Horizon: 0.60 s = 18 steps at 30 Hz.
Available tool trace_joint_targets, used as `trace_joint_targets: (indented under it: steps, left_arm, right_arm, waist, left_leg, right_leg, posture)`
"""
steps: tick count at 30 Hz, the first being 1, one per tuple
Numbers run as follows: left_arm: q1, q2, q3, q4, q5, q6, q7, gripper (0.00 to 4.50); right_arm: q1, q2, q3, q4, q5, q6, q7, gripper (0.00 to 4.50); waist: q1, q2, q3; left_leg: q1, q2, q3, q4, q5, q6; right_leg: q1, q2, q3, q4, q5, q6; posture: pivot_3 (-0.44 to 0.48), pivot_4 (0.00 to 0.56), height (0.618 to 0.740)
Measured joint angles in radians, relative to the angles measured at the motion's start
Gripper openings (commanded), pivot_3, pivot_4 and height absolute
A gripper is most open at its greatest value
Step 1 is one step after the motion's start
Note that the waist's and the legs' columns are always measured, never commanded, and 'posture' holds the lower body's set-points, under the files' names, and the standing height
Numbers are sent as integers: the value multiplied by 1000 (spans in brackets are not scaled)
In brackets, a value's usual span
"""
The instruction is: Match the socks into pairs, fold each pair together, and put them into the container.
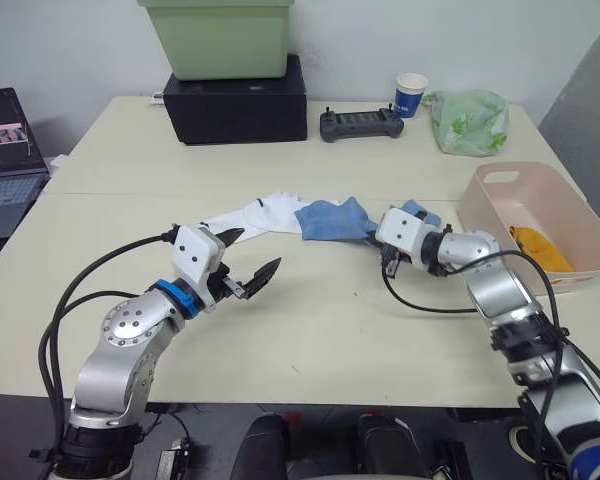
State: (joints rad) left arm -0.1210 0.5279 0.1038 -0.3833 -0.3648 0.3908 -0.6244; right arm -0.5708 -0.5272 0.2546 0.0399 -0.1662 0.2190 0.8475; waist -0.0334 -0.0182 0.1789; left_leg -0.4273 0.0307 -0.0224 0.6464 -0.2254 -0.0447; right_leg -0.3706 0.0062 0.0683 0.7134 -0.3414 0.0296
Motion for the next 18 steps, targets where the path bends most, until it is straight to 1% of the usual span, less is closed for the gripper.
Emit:
trace_joint_targets:
  steps: [3,5,6,8,9,12,14,16,18]
  left_arm:
    - [-3,24,3,0,-20,19,-25,4500]
    - [-11,45,0,8,-30,34,-51,4500]
    - [-19,48,-1,18,-30,38,-62,4500]
    - [-42,46,-13,42,-30,41,-65,4500]
    - [-45,46,-18,42,-30,41,-66,4500]
    - [-51,46,-23,42,-30,41,-79,4500]
    - [-50,47,-23,42,-30,41,-87,4500]
    - [-48,47,-23,43,-30,40,-92,4500]
    - [-47,47,-23,44,-30,40,-98,4500]
  right_arm:
    - [57,-33,-3,-129,4,77,19,13]
    - [133,-38,-11,-216,12,118,12,13]
    - [167,-34,-3,-233,13,125,3,13]
    - [206,-19,3,-236,11,135,-23,471]
    - [209,-19,4,-236,11,139,-23,612]
    - [209,-43,-10,-288,41,167,-9,1715]
    - [210,-55,-22,-315,57,181,0,2259]
    - [214,-75,-37,-343,75,189,5,2943]
    - [217,-80,-49,-371,103,208,12,2943]
  waist:
    - [0,0,0]
    - [1,0,0]
    - [1,0,0]
    - [2,-1,0]
    - [1,-1,0]
    - [0,-1,0]
    - [1,-1,0]
    - [1,-1,0]
    - [0,-1,0]
  left_leg:
    - [0,0,-1,0,0,0]
    - [0,1,-1,-1,0,0]
    - [0,0,-1,-1,0,0]
    - [0,0,-1,0,0,0]
    - [0,-1,0,0,0,0]
    - [0,0,0,0,0,0]
    - [0,0,-1,0,0,0]
    - [0,0,-1,0,0,0]
    - [0,0,-1,0,0,0]
  right_leg:
    - [0,1,-1,0,0,0]
    - [1,1,-1,-1,0,0]
    - [1,1,-1,-1,0,0]
    - [1,1,-1,-1,0,0]
    - [1,1,-1,-1,0,0]
    - [1,1,-2,-1,0,0]
    - [1,1,-2,-1,0,0]
    - [1,1,-1,-1,0,0]
    - [1,1,-1,-1,0,0]
  posture:
    - [0,150,740]
    - [0,150,740]
    - [0,150,740]
    - [0,150,740]
    - [0,150,740]
    - [0,150,740]
    - [0,150,740]
    - [0,150,740]
    - [0,150,740]
